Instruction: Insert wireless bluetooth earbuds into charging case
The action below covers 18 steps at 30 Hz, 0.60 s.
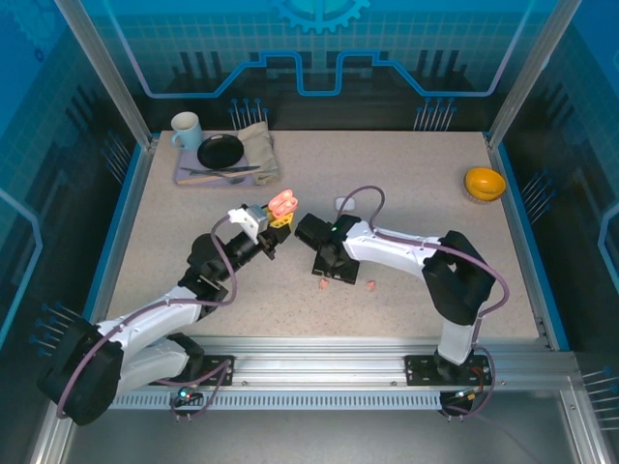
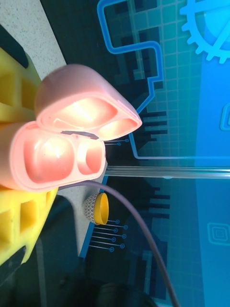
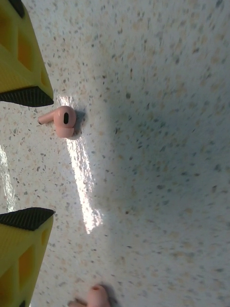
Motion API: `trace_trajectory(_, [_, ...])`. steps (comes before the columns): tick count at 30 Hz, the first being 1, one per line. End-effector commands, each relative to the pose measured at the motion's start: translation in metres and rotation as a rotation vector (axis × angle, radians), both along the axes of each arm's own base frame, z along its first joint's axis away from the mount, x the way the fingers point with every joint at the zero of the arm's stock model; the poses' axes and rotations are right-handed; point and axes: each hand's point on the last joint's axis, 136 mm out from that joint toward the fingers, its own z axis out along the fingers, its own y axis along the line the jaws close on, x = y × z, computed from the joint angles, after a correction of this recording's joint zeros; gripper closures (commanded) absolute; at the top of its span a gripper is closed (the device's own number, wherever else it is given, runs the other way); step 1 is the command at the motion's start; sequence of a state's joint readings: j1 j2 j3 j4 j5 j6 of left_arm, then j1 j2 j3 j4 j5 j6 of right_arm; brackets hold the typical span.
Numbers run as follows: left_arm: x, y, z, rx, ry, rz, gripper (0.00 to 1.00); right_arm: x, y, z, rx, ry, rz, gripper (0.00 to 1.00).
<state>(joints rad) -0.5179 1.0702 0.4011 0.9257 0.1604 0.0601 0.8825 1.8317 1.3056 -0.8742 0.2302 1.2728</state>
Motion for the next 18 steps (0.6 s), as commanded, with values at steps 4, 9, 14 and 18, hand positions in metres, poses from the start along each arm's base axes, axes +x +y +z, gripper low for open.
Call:
trace_trajectory(4, [0.001, 0.013, 0.009, -0.031, -0.039, 0.043, 1.0, -0.009, 0.015, -0.013, 0.02, 0.046, -0.16, 0.41])
trace_trajectory(9, [0.003, 0.018, 0.011, -0.051, -0.036, 0.057, 1.0, -0.003, 0.026, -0.016, 0.033, 0.05, -0.164, 0.42])
trace_trajectory(14, [0.004, 0.019, 0.011, -0.054, -0.033, 0.057, 1.0, -0.002, 0.033, -0.024, 0.041, 0.069, -0.168, 0.43])
trace_trajectory(18, [0.003, 0.021, 0.011, -0.057, -0.035, 0.058, 1.0, -0.003, 0.035, -0.029, 0.046, 0.077, -0.171, 0.44])
